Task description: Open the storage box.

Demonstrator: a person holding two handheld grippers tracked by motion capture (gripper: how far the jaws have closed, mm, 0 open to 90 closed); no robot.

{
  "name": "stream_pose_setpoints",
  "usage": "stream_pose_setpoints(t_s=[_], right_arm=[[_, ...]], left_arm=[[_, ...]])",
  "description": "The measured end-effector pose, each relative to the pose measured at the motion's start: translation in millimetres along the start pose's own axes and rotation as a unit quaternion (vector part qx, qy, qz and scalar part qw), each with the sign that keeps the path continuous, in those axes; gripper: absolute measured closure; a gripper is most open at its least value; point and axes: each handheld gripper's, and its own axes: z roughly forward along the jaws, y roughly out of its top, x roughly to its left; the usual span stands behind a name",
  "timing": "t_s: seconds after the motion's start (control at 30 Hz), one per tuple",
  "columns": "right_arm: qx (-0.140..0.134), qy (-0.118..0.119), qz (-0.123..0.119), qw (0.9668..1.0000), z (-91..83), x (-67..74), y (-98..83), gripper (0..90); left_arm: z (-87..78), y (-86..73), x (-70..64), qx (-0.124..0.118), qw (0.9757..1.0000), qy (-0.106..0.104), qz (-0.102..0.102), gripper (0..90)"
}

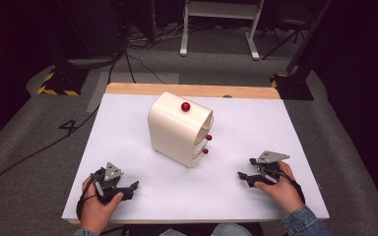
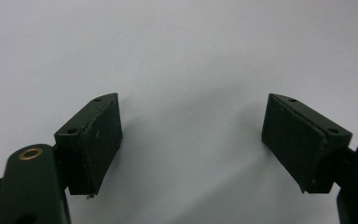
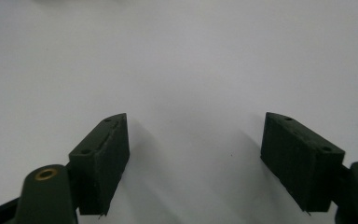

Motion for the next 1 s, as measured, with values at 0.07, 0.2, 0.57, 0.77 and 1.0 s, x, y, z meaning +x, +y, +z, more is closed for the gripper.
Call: stream_pose_setpoints(t_s=[0.07,0.2,0.57,0.77,1.0], right_arm=[[0.004,0.008,-0.003,1.0000,-2.3,1.5,2.1,38.9],[0.011,-0.001,-0.032,0.9994,-7.0,4.8,8.8,44.6],[-0.146,0.072,-0.031,0.9862,-15.5,15.2,28.7,57.1],[-0.176,0.096,-0.038,0.9789,-5.0,22.2,40.8,60.4],[-0.162,0.110,-0.051,0.9793,15.2,35.6,58.0,60.9]], left_arm=[[0.0,0.1,0.1,0.001,1.0000,0.000,0.000,19.6],[0.1,0.5,-0.1,0.002,1.0000,0.001,-0.001,19.4],[1.1,1.1,0.0,0.005,1.0000,-0.005,0.004,16.3],[1.1,0.9,-0.2,0.004,1.0000,-0.004,0.004,16.3],[1.0,0.8,-0.3,0.004,1.0000,-0.004,0.005,16.3]])
